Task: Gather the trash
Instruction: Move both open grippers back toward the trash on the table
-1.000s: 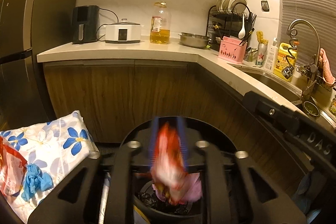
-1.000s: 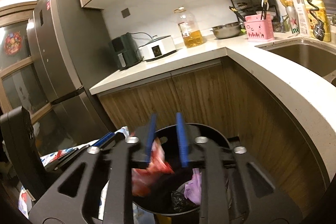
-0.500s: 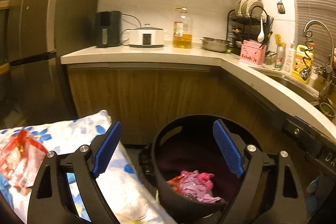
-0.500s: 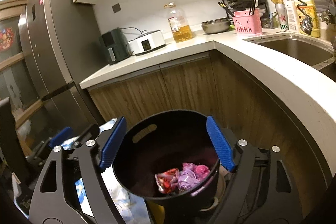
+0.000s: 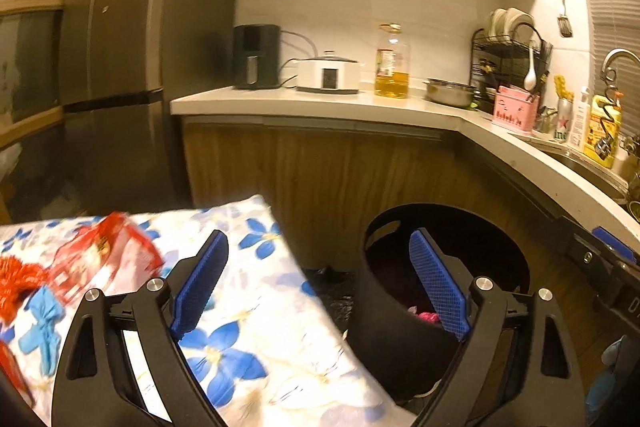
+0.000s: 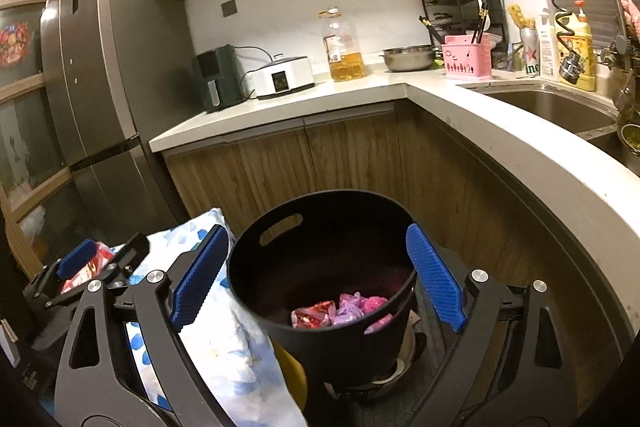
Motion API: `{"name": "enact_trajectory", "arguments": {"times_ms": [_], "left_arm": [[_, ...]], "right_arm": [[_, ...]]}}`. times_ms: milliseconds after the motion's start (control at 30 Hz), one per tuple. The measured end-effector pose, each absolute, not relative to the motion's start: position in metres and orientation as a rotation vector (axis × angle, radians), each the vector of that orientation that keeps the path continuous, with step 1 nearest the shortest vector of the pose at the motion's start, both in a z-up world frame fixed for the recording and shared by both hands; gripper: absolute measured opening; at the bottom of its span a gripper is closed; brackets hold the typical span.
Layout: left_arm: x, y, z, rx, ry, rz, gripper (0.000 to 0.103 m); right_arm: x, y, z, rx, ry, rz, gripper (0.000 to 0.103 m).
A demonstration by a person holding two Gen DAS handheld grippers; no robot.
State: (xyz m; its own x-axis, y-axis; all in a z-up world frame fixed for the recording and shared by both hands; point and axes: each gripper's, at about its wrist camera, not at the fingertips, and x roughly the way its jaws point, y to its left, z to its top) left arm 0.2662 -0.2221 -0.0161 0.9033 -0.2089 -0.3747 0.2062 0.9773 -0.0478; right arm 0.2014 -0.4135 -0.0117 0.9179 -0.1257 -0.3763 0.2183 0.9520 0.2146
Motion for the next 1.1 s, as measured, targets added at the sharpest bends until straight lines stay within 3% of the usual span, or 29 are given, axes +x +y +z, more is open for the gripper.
{"name": "enact_trajectory", "arguments": {"times_ms": [1100], "left_arm": [[0.166, -0.067, -0.042, -0.094, 0.387, 0.109, 0.089]], "right_arm": [[0.150, -0.272, -0.042, 0.185, 0.346, -0.077, 0.091]]}}
